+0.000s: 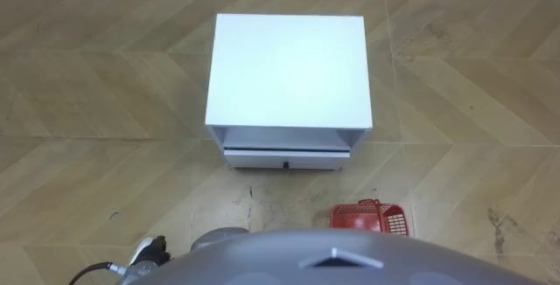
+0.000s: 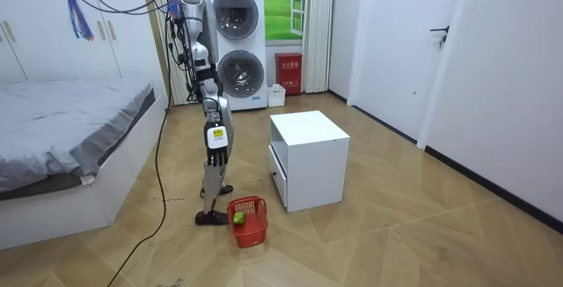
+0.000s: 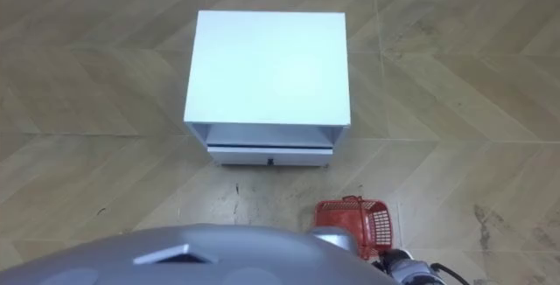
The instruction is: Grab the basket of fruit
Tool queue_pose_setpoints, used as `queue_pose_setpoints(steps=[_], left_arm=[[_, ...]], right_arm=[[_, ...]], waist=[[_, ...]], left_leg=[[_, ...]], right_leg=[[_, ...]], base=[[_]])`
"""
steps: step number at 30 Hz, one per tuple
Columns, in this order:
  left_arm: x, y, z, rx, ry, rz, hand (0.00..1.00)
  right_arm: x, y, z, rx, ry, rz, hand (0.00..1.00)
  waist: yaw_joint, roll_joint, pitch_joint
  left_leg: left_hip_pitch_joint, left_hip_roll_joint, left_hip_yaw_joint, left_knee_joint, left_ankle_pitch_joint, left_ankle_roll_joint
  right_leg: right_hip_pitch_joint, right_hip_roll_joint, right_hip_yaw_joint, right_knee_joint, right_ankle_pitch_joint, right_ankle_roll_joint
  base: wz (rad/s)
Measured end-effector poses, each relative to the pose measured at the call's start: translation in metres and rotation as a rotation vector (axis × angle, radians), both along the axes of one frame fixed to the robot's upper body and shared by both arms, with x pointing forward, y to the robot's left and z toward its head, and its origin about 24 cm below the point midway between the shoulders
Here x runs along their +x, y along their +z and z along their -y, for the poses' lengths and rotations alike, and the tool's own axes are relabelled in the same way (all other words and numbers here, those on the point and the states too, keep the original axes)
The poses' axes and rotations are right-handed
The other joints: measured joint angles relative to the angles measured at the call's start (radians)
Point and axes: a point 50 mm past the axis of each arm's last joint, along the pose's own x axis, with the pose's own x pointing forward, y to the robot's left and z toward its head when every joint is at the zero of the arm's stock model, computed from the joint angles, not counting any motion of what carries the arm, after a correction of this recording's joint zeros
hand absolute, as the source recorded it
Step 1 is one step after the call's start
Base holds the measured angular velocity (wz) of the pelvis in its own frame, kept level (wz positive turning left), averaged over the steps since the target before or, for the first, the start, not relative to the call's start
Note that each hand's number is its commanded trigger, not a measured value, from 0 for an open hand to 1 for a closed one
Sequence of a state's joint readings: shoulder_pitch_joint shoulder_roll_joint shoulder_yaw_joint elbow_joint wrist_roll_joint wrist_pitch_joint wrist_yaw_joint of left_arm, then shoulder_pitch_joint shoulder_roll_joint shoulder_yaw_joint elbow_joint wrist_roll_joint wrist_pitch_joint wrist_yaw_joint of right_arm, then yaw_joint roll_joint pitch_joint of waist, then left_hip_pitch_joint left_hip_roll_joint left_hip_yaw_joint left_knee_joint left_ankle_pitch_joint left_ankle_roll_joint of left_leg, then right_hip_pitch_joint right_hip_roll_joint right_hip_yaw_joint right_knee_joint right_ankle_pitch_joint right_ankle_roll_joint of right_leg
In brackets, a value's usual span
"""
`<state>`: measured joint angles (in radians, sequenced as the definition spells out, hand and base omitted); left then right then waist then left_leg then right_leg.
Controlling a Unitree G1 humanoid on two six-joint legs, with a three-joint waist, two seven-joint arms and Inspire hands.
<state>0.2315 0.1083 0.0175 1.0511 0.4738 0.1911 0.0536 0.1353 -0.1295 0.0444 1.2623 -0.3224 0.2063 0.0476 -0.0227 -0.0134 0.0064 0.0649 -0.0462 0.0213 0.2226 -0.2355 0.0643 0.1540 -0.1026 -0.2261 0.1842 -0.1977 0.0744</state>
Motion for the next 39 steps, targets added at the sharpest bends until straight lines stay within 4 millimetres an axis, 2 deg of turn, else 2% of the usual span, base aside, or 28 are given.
queue_pose_setpoints(steps=[19, 31, 36, 39], left_arm=[[-0.0035, -0.0004, -0.0006, -0.002, 0.024, -0.014, 0.0], [-0.0029, -0.0001, -0.0015, 0.005, 0.024, -0.009, 0.0], [-0.0013, 0.0002, -0.0032, 0.006, 0.031, -0.007, 0.0], [0.0003, -0.0002, -0.0028, 0.001, 0.029, -0.004, 0.0]], right_arm=[[-0.0006, 0.0001, 0.0004, 0.015, -0.007, -0.011, 0.0], [0.0009, 0.0004, 0.0017, -0.006, -0.016, 0.002, 0.0], [0.0019, 0.0013, 0.0043, -0.015, -0.037, 0.02, 0.0], [0.005, 0.0021, 0.0079, -0.034, -0.054, 0.037, 0.0]], waist=[[0.003, -0.001, -0.0004], [0.002, -0.001, -0.0019], [0.0, 0.006, -0.0027], [-0.001, 0.016, -0.0011]], left_leg=[[0.005, 0.0, 0.003, 0.0, 0.0, 0.0], [0.003, -0.002, 0.0, -0.002, 0.0, 0.0], [-0.001, 0.0, 0.005, 0.002, -0.002, 0.004], [-0.014, 0.0, 0.015, 0.039, -0.012, 0.019]], right_leg=[[0.002, 0.0, 0.001, 0.001, 0.0, 0.0], [-0.001, -0.003, -0.012, 0.006, 0.0, 0.0], [-0.037, -0.011, -0.011, 0.076, -0.002, 0.003], [-0.073, -0.027, -0.011, 0.151, -0.007, 0.004]], base=[[0.0], [0.0], [0.0], [-0.01]])
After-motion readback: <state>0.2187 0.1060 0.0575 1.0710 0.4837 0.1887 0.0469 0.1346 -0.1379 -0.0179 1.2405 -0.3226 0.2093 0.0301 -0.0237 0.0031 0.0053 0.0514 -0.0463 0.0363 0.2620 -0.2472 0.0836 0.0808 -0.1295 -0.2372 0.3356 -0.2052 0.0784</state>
